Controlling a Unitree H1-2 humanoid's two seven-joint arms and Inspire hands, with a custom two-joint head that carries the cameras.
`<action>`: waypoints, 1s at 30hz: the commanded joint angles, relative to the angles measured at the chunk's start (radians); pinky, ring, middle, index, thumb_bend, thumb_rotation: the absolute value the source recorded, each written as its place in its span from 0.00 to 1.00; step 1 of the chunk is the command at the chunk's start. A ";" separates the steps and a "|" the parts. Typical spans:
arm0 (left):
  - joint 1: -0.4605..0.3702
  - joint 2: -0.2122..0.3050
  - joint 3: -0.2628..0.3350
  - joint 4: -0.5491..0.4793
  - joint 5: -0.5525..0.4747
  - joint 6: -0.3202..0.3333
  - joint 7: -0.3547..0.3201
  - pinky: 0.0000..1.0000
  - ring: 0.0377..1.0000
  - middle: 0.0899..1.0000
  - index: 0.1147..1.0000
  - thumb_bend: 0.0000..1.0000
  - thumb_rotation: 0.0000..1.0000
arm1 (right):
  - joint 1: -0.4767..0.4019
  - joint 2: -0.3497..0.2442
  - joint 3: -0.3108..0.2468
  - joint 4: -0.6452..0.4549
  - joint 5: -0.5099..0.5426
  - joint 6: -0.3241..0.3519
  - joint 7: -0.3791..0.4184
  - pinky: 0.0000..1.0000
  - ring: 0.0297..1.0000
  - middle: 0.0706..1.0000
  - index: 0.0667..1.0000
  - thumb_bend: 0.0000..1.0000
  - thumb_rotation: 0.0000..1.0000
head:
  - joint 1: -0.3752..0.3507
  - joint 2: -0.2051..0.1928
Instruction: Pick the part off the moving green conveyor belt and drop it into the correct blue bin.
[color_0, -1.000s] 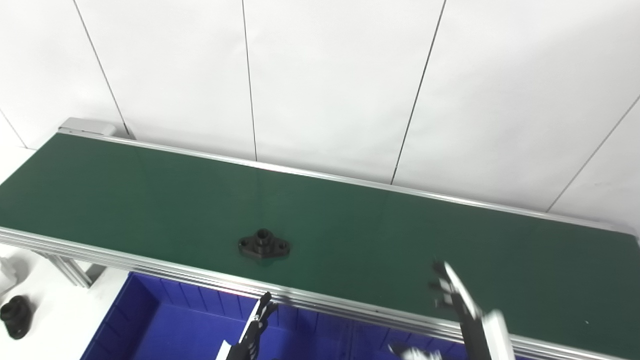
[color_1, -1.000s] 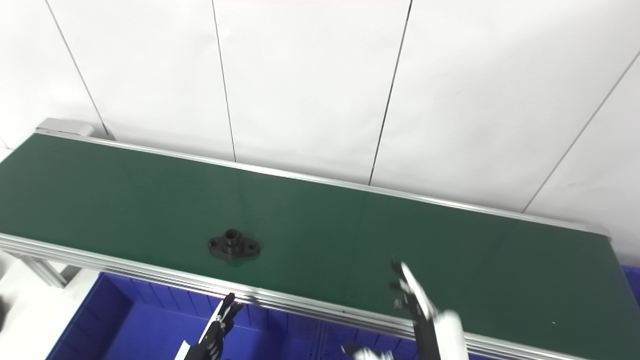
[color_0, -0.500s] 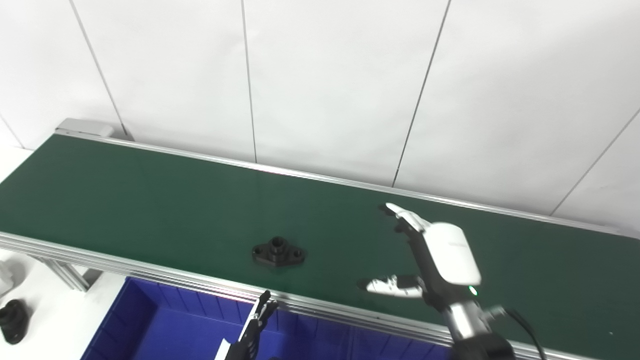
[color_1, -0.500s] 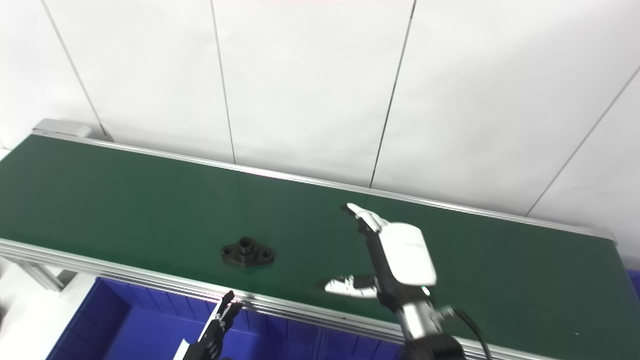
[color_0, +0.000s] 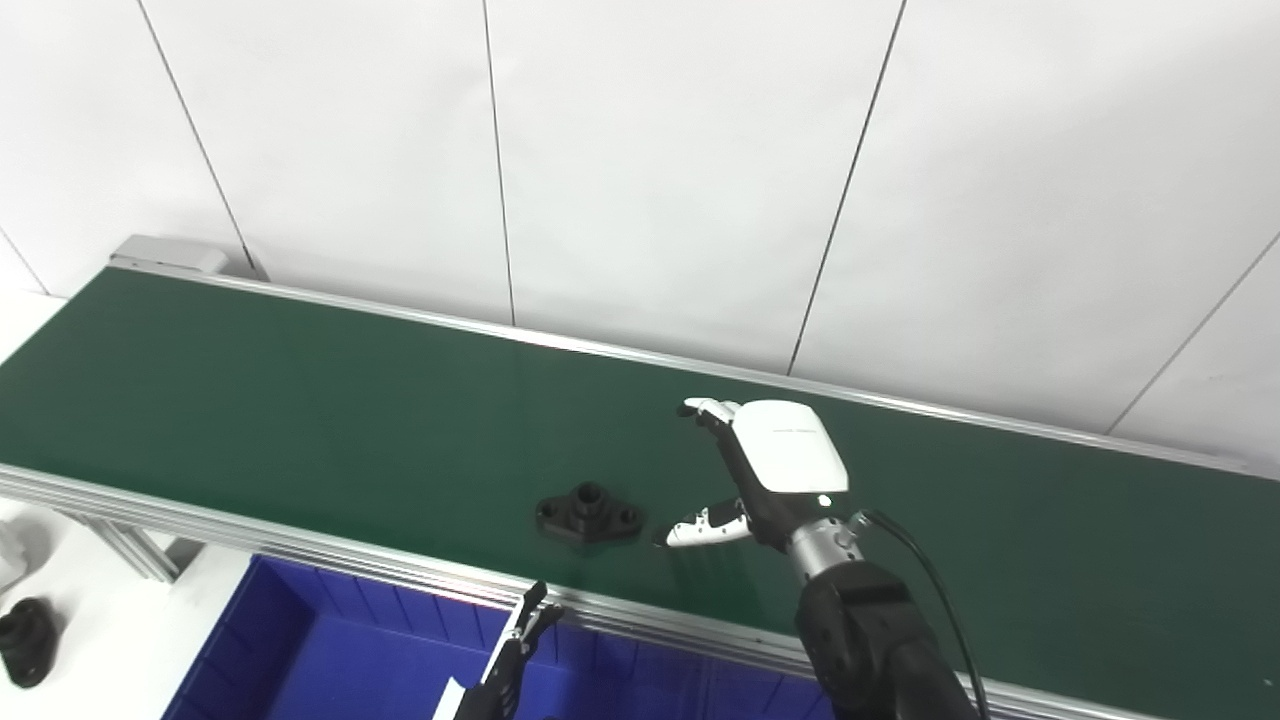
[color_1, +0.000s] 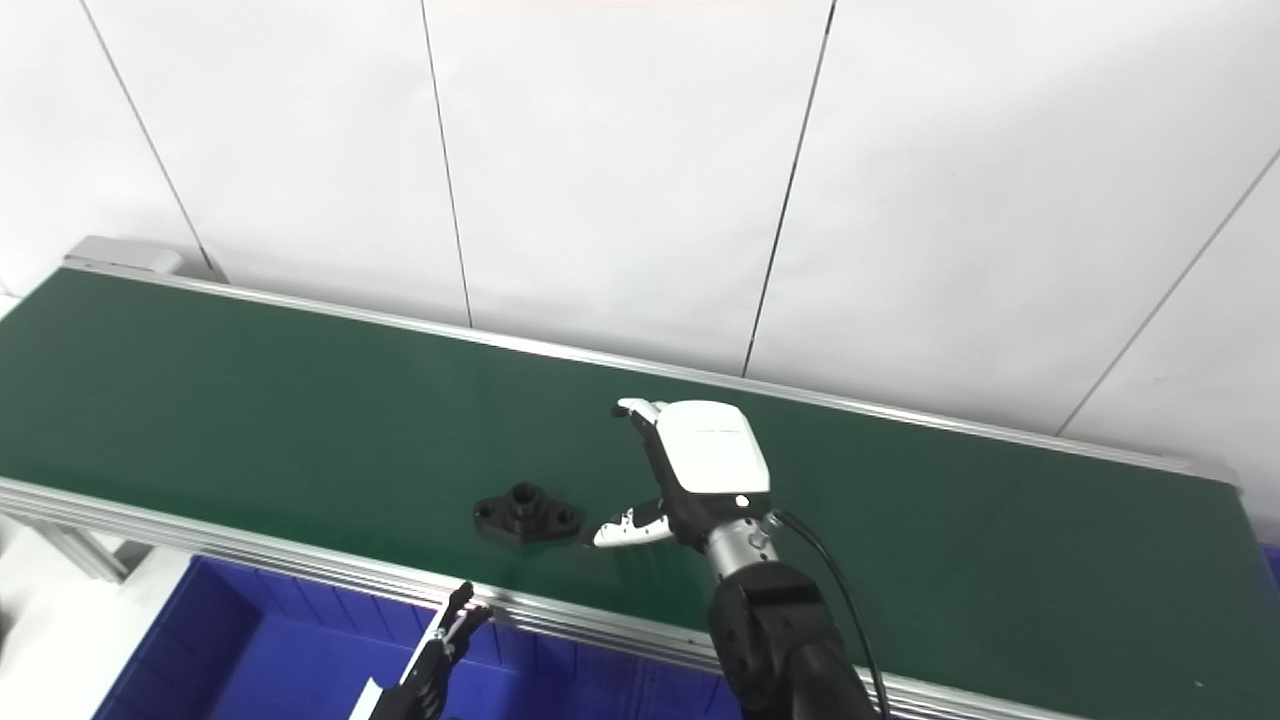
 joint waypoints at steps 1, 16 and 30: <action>0.013 -0.004 -0.004 -0.036 0.012 -0.036 0.002 1.00 0.99 0.94 1.00 0.91 0.86 | -0.058 0.021 0.012 0.009 -0.005 0.021 -0.021 0.44 0.58 0.72 0.77 0.97 0.36 | 0.002 0.003; 0.042 -0.017 -0.014 -0.087 0.014 -0.026 0.000 1.00 0.98 0.94 1.00 0.89 0.85 | -0.085 0.039 0.067 0.191 0.066 0.038 -0.035 0.21 0.30 0.50 0.72 0.92 0.31 | 0.022 0.034; 0.052 -0.018 -0.020 -0.107 0.020 -0.008 -0.002 1.00 0.98 0.95 1.00 0.90 0.86 | -0.062 0.058 0.114 0.254 0.131 0.006 -0.110 0.23 0.29 0.43 0.68 0.85 0.23 | 0.024 0.049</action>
